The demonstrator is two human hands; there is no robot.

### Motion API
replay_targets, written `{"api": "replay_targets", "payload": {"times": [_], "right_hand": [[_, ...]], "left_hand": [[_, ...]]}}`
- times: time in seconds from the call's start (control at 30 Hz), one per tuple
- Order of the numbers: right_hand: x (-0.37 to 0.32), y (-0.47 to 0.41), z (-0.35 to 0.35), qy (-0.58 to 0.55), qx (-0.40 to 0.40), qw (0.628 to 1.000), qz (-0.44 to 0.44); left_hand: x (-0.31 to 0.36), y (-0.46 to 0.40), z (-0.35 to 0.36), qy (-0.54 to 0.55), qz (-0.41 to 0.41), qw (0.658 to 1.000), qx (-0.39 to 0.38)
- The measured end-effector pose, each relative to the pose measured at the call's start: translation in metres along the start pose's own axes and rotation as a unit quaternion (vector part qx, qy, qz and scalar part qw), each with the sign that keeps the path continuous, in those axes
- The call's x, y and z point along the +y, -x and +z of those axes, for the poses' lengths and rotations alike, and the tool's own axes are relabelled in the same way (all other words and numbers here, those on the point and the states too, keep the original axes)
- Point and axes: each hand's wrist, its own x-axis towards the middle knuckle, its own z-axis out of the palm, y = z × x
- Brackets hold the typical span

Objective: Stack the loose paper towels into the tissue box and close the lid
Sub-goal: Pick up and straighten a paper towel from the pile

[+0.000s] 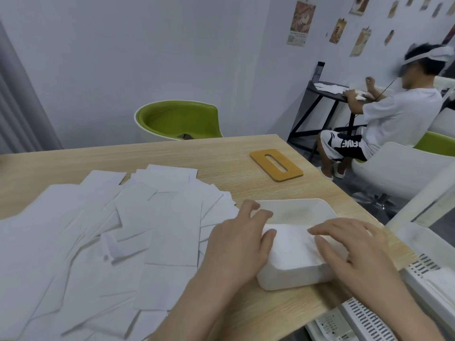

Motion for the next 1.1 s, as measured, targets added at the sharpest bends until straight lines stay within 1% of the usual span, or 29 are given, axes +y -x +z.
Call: {"api": "replay_targets", "payload": {"times": [0.07,0.2,0.33,0.4,0.47,0.57,0.63,0.73,0.87,0.97,1.1], "right_hand": [[-0.019,0.002,0.001,-0.045,0.034,0.998,-0.008],[-0.066,0.006,0.012,-0.098,0.051,0.993,-0.05],[-0.11,0.011,0.034,-0.121,0.045,0.985,-0.115],[-0.123,0.012,0.051,-0.118,0.02,0.986,-0.115],[-0.133,0.008,0.07,-0.136,-0.043,0.987,-0.072],[-0.14,-0.003,0.103,-0.17,-0.124,0.977,0.033],[-0.144,-0.012,0.121,-0.185,-0.15,0.966,0.098],[-0.149,-0.024,0.141,-0.23,-0.179,0.939,0.184],[-0.155,-0.035,0.153,-0.249,-0.155,0.927,0.236],[-0.155,-0.036,0.155,-0.26,-0.126,0.925,0.245],[-0.149,-0.035,0.153,-0.315,-0.083,0.915,0.239]], "left_hand": [[-0.014,0.012,-0.007,0.017,-0.022,0.999,0.035],[-0.047,0.042,-0.017,-0.005,-0.067,0.996,0.054],[-0.083,0.075,-0.02,-0.005,-0.124,0.989,0.075],[-0.101,0.091,-0.02,-0.002,-0.155,0.984,0.092],[-0.118,0.105,-0.018,0.0,-0.181,0.978,0.106],[-0.137,0.119,-0.01,0.016,-0.19,0.974,0.121],[-0.145,0.123,-0.006,0.04,-0.18,0.973,0.142],[-0.153,0.122,-0.001,0.057,-0.18,0.971,0.149],[-0.16,0.12,0.004,0.088,-0.177,0.968,0.158],[-0.163,0.122,0.006,0.092,-0.163,0.969,0.159],[-0.165,0.123,0.008,0.091,-0.151,0.97,0.165]]}}
